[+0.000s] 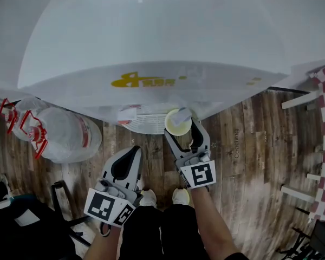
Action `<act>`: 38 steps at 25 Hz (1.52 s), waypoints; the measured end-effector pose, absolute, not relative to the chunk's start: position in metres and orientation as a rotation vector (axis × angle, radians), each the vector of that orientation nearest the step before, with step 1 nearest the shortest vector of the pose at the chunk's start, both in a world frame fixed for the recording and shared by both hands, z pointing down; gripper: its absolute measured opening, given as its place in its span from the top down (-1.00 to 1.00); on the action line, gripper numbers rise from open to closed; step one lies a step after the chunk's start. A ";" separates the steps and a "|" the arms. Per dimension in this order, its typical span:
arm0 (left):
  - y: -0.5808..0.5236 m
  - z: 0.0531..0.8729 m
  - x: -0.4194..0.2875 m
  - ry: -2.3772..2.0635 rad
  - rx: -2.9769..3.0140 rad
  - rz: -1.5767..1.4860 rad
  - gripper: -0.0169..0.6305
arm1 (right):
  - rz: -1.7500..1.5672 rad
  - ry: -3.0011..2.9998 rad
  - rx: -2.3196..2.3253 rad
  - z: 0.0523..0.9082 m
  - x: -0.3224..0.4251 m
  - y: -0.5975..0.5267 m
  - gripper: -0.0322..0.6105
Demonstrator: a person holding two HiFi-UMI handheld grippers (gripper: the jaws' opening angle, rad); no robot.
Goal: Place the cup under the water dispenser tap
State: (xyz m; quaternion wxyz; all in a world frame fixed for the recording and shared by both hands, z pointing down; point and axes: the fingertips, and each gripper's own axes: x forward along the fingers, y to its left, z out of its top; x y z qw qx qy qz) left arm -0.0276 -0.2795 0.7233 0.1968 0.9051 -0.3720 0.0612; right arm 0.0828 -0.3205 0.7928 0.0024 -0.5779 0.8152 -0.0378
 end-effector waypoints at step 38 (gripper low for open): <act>-0.231 0.504 -0.040 -1.049 2.468 0.192 0.91 | -0.497 2.669 -1.817 0.589 0.104 -0.222 0.64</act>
